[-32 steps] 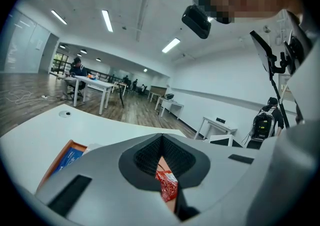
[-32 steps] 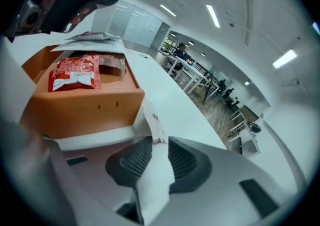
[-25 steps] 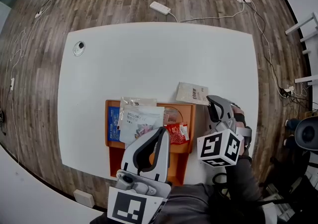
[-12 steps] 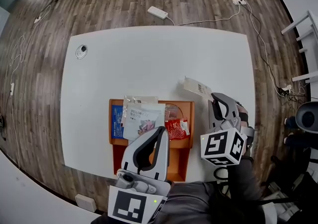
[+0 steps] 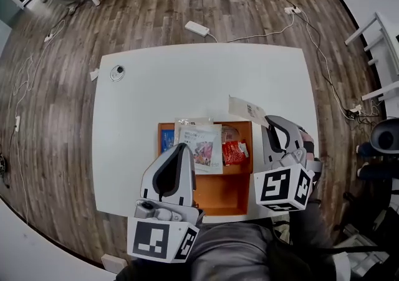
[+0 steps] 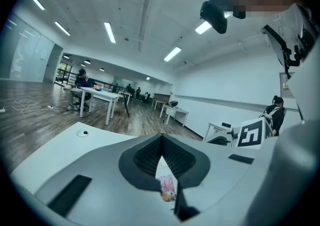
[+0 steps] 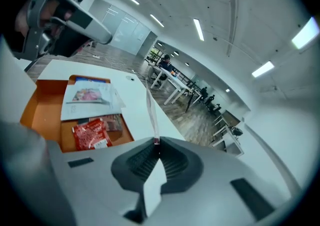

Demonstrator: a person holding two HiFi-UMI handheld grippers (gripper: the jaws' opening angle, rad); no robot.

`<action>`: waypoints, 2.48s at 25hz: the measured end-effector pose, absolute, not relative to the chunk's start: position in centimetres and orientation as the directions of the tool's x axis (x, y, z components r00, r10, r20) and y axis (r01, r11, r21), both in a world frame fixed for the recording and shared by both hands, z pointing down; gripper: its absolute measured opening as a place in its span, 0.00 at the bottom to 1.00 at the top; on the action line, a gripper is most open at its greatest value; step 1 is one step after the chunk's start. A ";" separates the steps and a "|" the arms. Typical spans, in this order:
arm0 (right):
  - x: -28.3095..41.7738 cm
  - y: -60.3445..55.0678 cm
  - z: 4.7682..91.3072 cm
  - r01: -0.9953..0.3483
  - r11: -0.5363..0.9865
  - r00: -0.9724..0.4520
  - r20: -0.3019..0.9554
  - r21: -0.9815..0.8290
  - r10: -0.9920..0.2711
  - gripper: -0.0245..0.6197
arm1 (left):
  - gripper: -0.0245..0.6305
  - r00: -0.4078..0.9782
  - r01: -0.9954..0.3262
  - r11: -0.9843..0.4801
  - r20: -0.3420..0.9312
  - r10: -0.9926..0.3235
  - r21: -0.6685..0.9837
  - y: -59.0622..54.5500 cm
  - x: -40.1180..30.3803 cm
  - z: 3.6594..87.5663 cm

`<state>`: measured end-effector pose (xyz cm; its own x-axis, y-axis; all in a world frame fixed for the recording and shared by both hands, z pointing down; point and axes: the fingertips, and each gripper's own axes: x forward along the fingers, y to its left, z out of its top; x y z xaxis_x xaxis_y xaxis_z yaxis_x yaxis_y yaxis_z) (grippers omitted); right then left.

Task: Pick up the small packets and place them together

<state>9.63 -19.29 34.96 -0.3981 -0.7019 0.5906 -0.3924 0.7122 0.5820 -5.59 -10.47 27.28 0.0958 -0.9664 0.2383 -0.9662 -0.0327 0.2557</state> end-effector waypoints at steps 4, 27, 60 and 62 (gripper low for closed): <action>7.2 -16.9 33.6 -0.382 0.708 -0.411 0.576 0.594 -0.706 0.05 | 0.04 0.111 -0.966 -0.055 0.215 -0.970 0.252 -9.9 -7.8 26.3; 4.7 -9.3 38.7 -0.390 0.734 -0.325 0.663 0.555 -0.674 0.09 | 0.04 0.315 -0.933 -0.267 0.187 -0.930 0.240 -9.7 -8.8 26.9; 3.0 5.9 22.9 -0.599 0.799 -0.792 0.183 -0.052 -0.583 0.05 | 0.04 0.236 -0.971 -0.229 0.138 -0.962 0.062 5.3 -4.3 21.9; 2.5 7.0 21.6 -0.581 0.811 -0.810 0.143 -0.063 -0.569 0.05 | 0.04 0.234 -0.972 -0.232 0.114 -0.965 0.030 6.1 -3.9 20.8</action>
